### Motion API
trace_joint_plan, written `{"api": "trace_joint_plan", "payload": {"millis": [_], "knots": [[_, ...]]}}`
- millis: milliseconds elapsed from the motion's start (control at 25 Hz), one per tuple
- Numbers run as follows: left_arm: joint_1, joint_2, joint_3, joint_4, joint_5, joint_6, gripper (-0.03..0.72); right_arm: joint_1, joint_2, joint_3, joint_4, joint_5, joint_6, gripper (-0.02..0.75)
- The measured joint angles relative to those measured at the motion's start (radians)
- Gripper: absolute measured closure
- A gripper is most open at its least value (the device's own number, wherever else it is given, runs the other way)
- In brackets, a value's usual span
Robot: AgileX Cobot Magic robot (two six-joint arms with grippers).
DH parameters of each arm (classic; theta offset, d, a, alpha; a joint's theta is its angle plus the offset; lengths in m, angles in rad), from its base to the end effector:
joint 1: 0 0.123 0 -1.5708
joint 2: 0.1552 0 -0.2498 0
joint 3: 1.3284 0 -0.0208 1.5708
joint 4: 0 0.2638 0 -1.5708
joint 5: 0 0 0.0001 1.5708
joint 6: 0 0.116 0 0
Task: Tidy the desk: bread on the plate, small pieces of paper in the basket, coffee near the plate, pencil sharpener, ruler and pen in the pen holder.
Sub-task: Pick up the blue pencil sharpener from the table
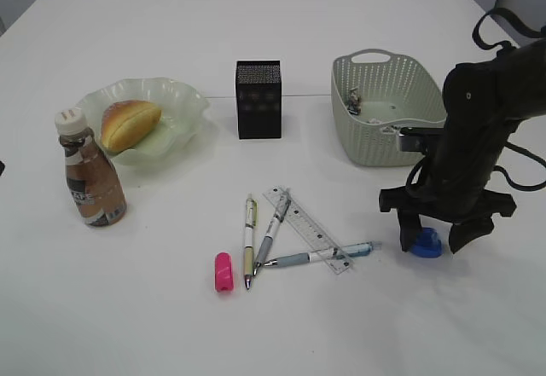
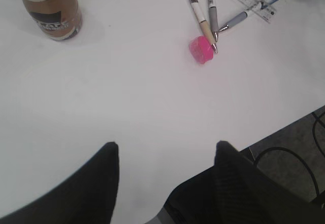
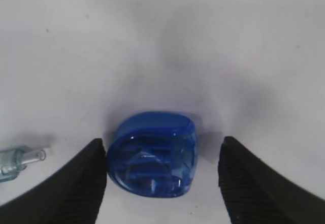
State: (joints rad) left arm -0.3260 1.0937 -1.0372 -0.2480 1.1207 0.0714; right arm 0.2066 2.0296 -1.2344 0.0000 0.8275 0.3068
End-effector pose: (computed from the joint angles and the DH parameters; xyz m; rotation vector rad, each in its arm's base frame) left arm 0.2167 -0.1003 0.2892 0.4566 2.6286 -0.4151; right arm 0.3541 0.0742 0.0555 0.1556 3.1035 0.0139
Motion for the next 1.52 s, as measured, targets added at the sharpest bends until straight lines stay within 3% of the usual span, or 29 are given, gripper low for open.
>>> {"api": "trace_joint_plan", "payload": {"millis": [1520], "knots": [[0.000,0.000,0.000,0.000,-0.006,0.000,0.256,0.000,0.021,-0.006,0.000,-0.014,0.000,0.202]]}}
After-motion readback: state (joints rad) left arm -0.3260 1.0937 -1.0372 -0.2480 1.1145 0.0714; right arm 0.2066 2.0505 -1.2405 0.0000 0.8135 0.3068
